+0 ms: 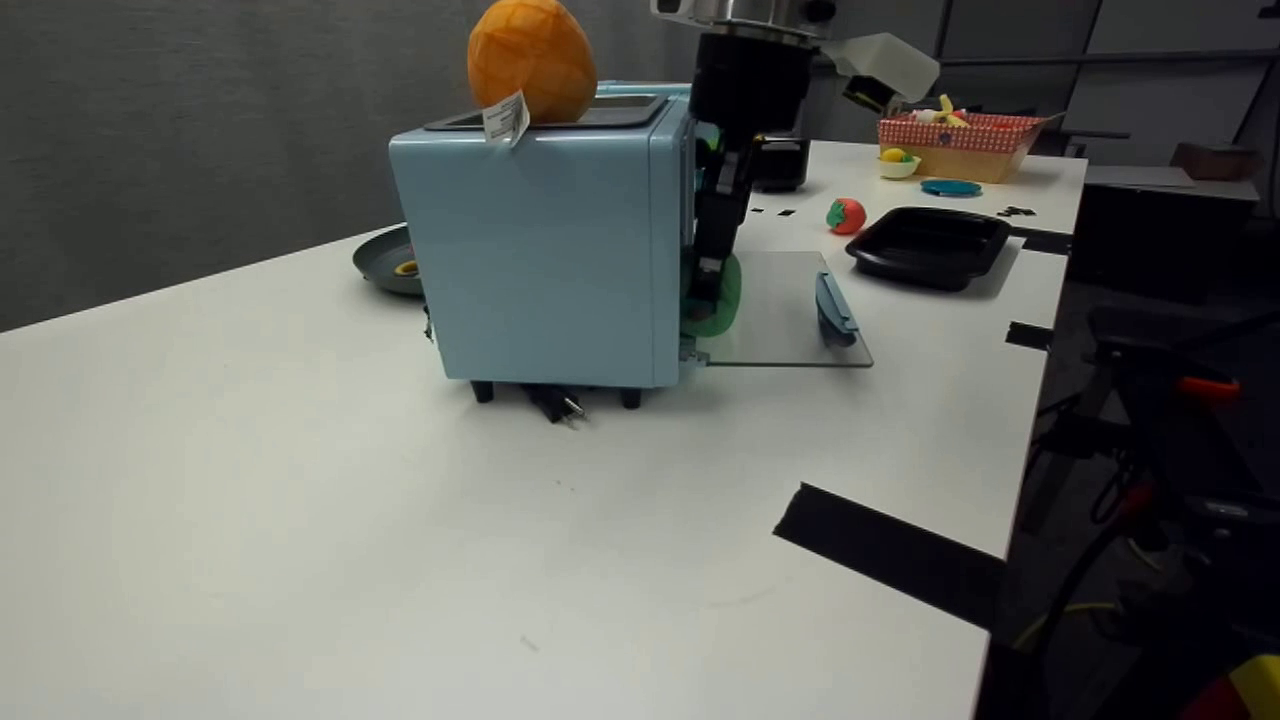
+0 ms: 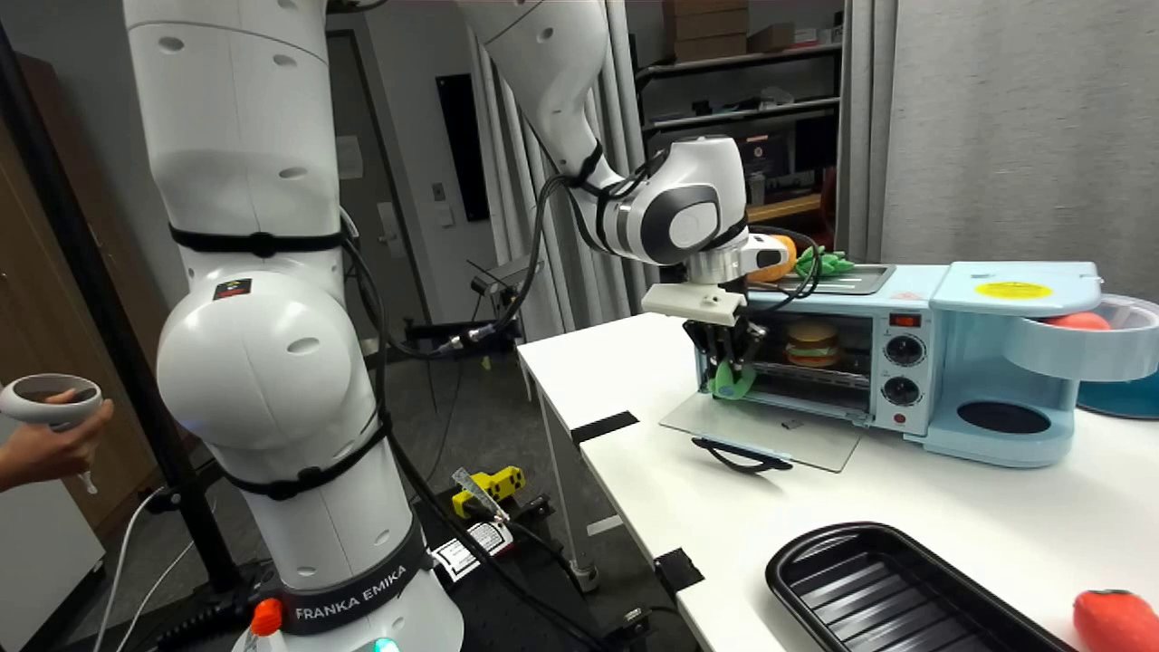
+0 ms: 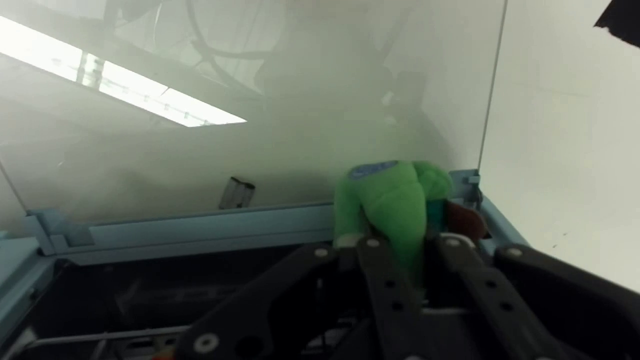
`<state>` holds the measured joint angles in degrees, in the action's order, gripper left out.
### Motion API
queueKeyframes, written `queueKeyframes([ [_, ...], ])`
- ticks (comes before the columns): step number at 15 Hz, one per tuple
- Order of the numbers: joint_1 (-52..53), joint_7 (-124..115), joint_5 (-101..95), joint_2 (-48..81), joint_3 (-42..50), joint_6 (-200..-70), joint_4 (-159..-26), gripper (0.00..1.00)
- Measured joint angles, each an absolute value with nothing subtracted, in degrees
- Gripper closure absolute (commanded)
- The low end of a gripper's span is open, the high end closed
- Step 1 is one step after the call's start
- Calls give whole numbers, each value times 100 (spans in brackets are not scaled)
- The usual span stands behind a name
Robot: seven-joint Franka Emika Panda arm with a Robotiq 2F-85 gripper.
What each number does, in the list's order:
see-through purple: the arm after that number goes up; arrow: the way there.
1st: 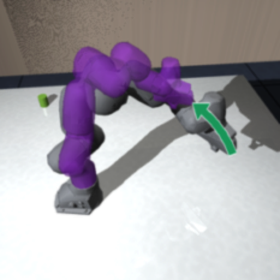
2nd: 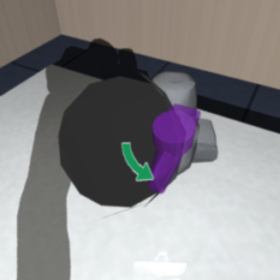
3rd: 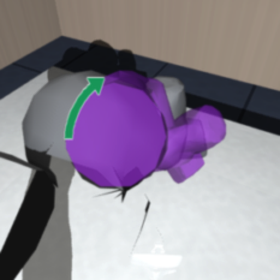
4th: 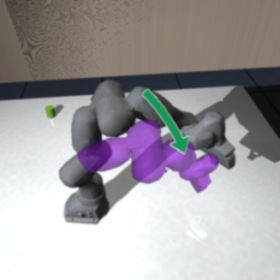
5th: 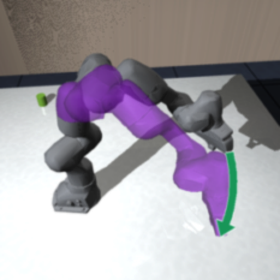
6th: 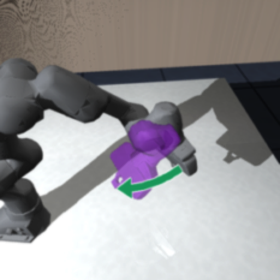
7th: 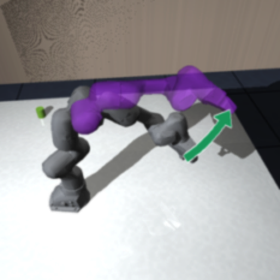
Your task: Remove the pear plushie from the oven door then close the oven door
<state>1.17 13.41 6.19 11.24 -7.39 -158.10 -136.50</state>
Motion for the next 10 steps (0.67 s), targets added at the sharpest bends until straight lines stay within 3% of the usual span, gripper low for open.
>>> queueKeyframes([
  [10, 451, 1323, 619, 400, -1075, -14928, -13948, 96],
])
